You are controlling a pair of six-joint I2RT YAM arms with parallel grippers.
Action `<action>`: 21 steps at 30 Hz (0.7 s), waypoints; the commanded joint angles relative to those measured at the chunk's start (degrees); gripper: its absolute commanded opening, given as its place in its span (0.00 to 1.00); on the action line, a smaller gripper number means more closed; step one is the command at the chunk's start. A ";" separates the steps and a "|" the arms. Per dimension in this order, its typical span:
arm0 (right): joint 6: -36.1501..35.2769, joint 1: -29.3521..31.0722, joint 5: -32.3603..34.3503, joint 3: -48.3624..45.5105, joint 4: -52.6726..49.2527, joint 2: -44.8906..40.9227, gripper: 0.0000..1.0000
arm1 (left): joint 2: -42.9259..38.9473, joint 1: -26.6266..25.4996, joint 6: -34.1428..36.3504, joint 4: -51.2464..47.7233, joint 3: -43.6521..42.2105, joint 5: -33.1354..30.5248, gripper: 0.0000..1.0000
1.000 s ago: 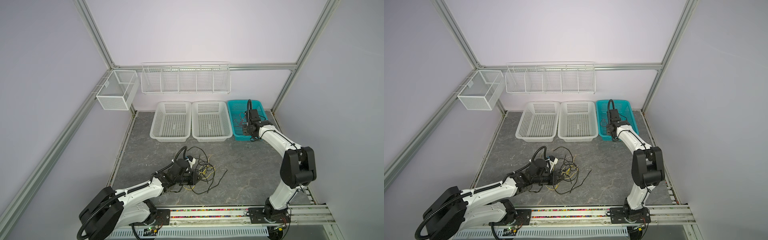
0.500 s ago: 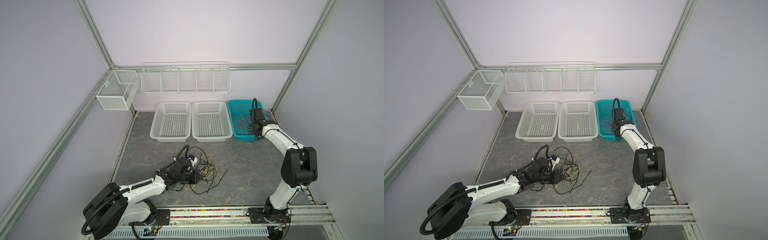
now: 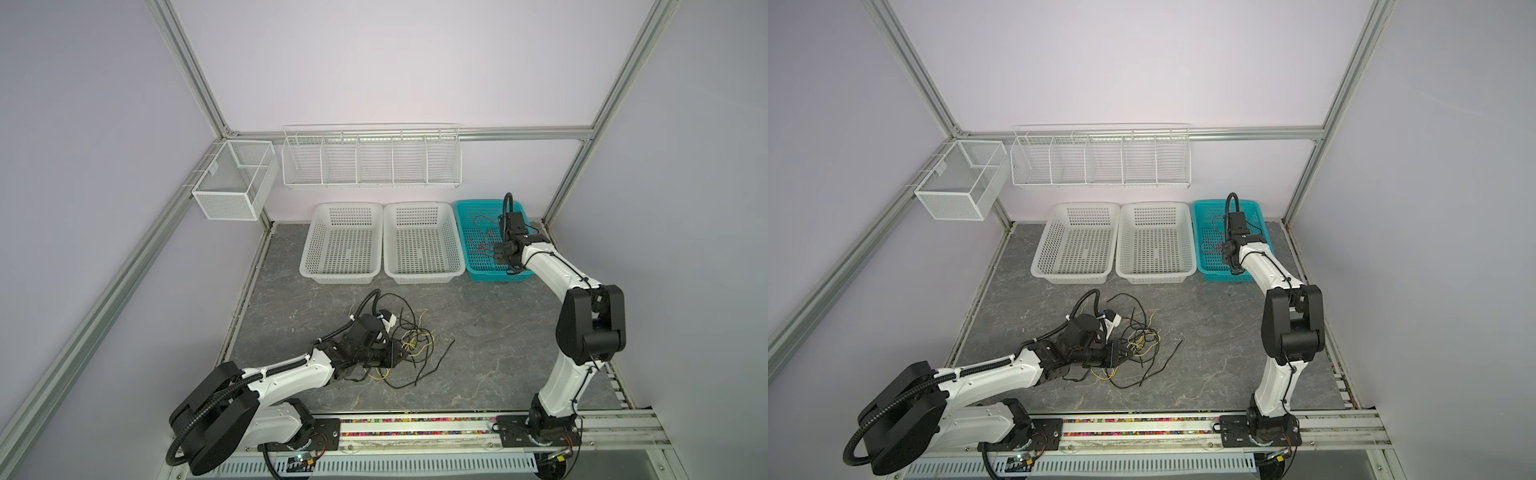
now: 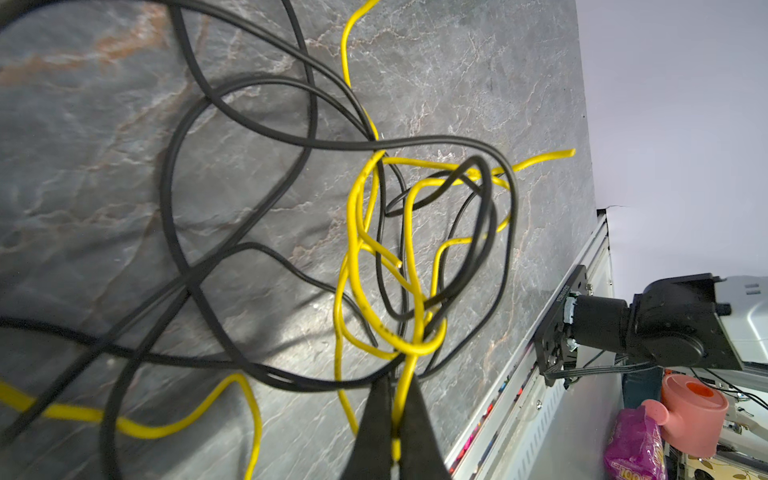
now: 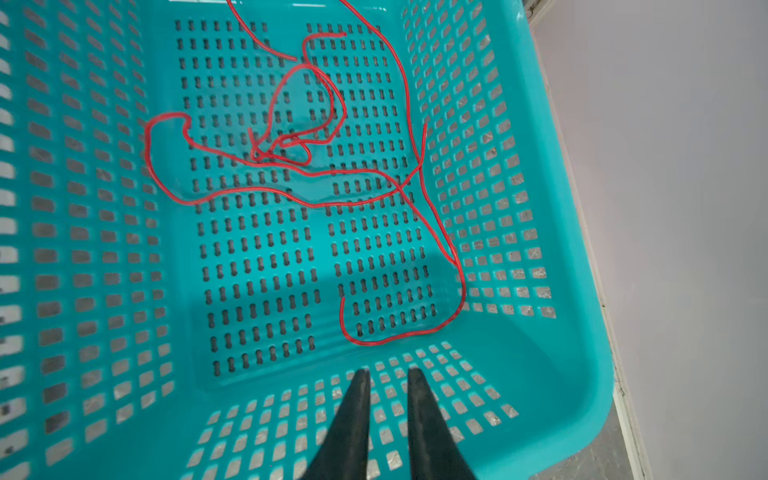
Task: Untangle the cables
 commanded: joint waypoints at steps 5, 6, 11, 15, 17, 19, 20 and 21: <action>1.96 0.16 -8.04 1.11 -1.28 -1.22 0.29 | 1.44 -0.45 0.79 1.74 2.73 0.42 0.00; 2.66 0.35 -9.93 0.41 -1.04 -2.98 0.32 | 1.41 -0.49 0.78 1.65 3.04 0.49 0.00; 6.62 2.68 -27.47 -6.95 2.32 -15.22 0.53 | 1.25 -0.49 0.80 2.36 5.00 1.61 0.00; 7.31 9.17 -34.04 -15.44 4.43 -23.49 0.60 | 1.08 -0.49 0.72 3.65 6.02 2.09 0.00; 8.62 11.97 -37.90 -20.98 6.62 -27.73 0.60 | 0.77 -0.51 0.74 3.61 6.49 1.99 0.00; 10.98 14.28 -40.85 -26.36 9.45 -32.02 0.61 | 0.12 -0.58 0.65 3.40 6.75 1.36 0.00; 12.48 15.57 -42.28 -29.74 11.84 -34.20 0.62 | -0.40 -0.58 0.54 3.41 6.79 0.85 0.00; 13.72 16.76 -43.32 -31.98 13.52 -36.27 0.62 | -0.74 -0.58 0.27 3.52 6.78 0.58 0.00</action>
